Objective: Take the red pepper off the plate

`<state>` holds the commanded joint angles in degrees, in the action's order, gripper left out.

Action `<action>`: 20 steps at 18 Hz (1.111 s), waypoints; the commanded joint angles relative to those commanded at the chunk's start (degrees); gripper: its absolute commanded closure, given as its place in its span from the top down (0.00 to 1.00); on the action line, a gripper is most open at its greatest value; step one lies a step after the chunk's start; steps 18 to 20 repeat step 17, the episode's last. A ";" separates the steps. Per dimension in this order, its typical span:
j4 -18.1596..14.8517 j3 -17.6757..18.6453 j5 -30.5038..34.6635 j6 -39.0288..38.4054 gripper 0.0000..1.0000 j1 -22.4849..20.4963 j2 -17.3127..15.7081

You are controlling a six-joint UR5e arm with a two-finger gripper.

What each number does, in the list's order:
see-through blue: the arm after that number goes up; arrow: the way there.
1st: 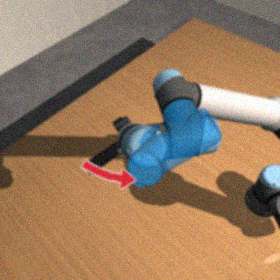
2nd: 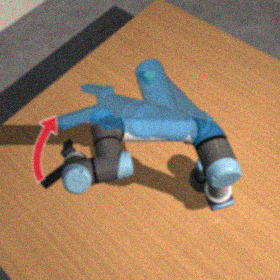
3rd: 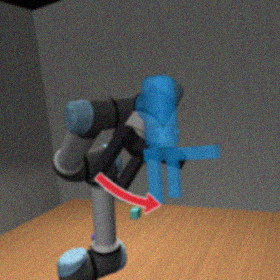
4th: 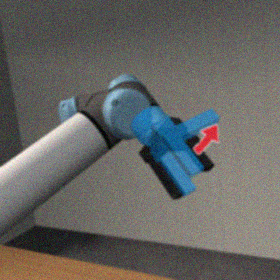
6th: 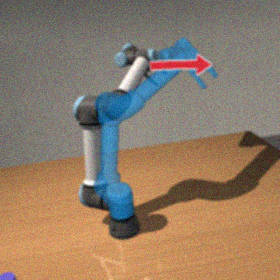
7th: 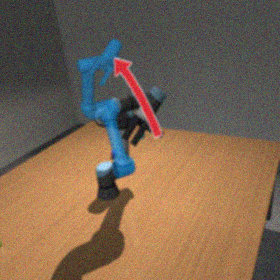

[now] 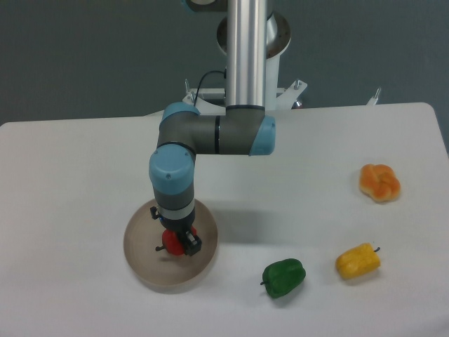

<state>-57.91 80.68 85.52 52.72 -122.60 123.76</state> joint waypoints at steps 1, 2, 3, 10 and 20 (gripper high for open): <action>-1.31 -0.17 -0.09 2.02 0.67 -0.88 -0.70; -2.72 -0.44 0.09 3.95 0.67 -1.93 -1.32; -3.95 -0.70 0.09 5.45 0.67 -3.07 -1.93; -9.41 0.09 0.44 21.09 0.67 -12.21 -6.33; -9.15 -0.53 1.76 28.23 0.67 -15.56 -6.42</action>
